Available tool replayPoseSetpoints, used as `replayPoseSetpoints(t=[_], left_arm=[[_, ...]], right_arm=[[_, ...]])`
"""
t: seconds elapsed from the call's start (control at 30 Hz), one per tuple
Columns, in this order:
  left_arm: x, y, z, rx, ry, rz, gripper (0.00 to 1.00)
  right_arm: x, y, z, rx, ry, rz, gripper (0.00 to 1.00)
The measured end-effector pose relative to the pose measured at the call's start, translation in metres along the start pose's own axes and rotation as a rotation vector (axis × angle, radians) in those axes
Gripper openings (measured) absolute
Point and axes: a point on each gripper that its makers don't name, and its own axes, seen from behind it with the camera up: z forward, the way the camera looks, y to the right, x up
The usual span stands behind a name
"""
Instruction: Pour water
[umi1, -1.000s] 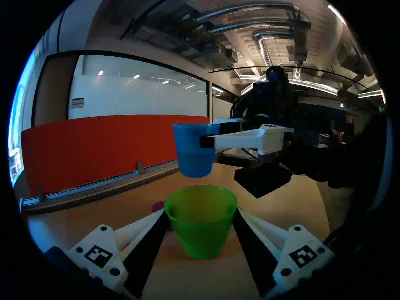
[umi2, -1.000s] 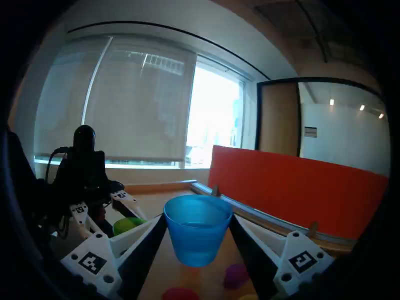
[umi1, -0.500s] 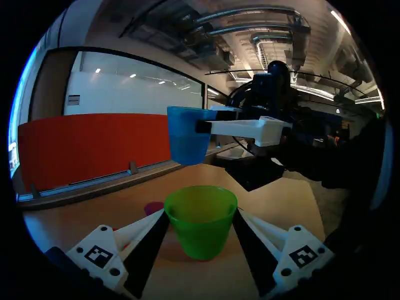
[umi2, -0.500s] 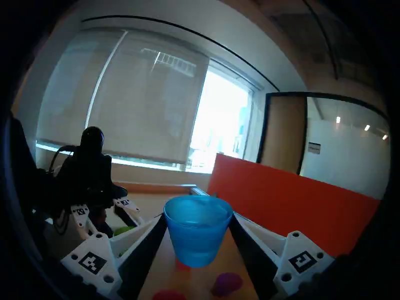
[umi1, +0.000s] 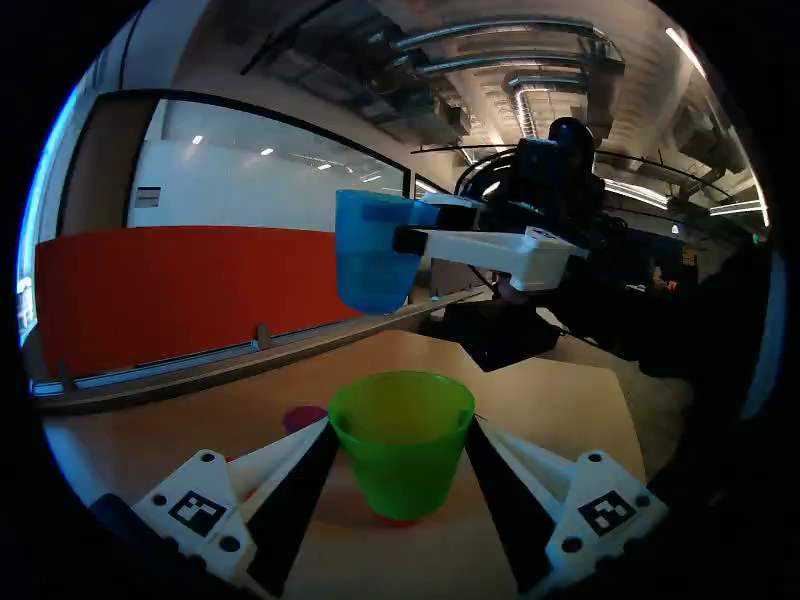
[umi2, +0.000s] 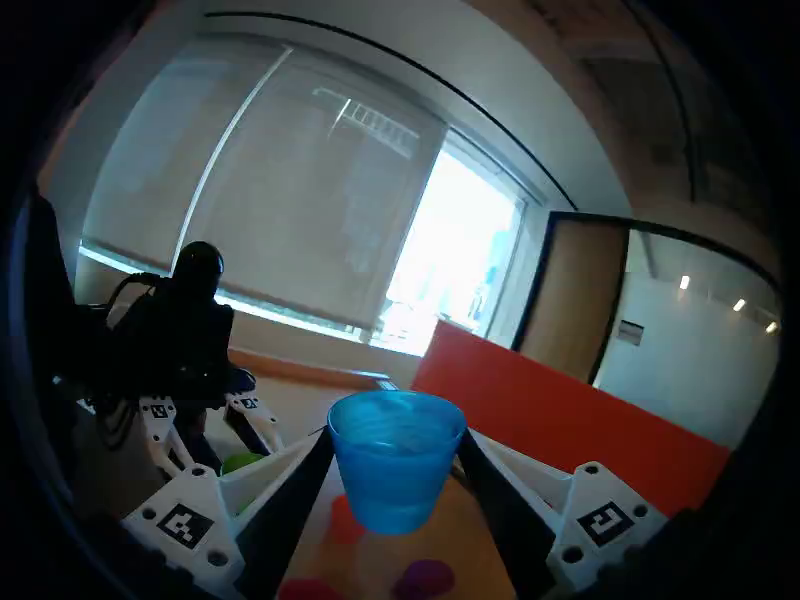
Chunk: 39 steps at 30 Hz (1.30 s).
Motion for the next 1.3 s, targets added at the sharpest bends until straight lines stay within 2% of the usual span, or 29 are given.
replayPoseSetpoints(t=[0.47,0.9,1.3], left_arm=[[0.006,0.003,0.000,-0.001,0.022,0.018,0.86],[0.009,0.007,-0.001,0.001,0.027,0.032,0.86],[0.011,0.006,-0.002,0.012,0.038,0.045,0.86]], right_arm=[[0.016,0.004,0.000,0.006,-0.004,-0.164,0.91],[0.022,0.005,0.002,0.004,-0.019,-0.284,0.91],[0.026,0.007,0.005,0.005,-0.031,-0.399,0.91]])
